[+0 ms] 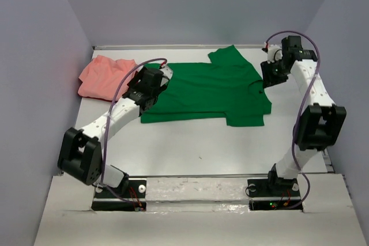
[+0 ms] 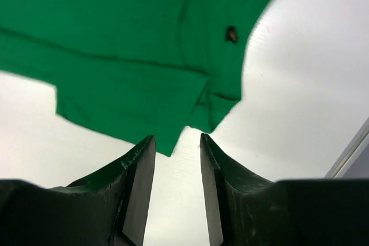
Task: Fold and stack the t-shirts
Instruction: Fold the tshirt
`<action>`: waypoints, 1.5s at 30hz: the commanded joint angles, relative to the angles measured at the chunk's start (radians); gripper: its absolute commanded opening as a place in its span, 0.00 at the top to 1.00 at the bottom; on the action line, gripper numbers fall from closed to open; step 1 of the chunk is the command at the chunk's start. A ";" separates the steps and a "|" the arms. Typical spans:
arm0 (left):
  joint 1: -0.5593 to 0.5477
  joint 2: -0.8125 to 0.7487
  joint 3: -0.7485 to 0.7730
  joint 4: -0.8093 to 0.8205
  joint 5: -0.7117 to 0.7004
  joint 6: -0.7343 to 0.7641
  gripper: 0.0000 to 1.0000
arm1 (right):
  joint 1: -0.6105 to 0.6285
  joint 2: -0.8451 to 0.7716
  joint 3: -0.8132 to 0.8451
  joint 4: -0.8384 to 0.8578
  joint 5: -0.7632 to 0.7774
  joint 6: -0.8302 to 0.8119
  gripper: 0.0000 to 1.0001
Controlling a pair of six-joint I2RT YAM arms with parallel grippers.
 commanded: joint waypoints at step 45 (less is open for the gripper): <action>0.361 -0.392 -0.228 -0.071 0.393 -0.136 0.21 | 0.304 -0.001 -0.526 0.262 0.047 -0.443 0.49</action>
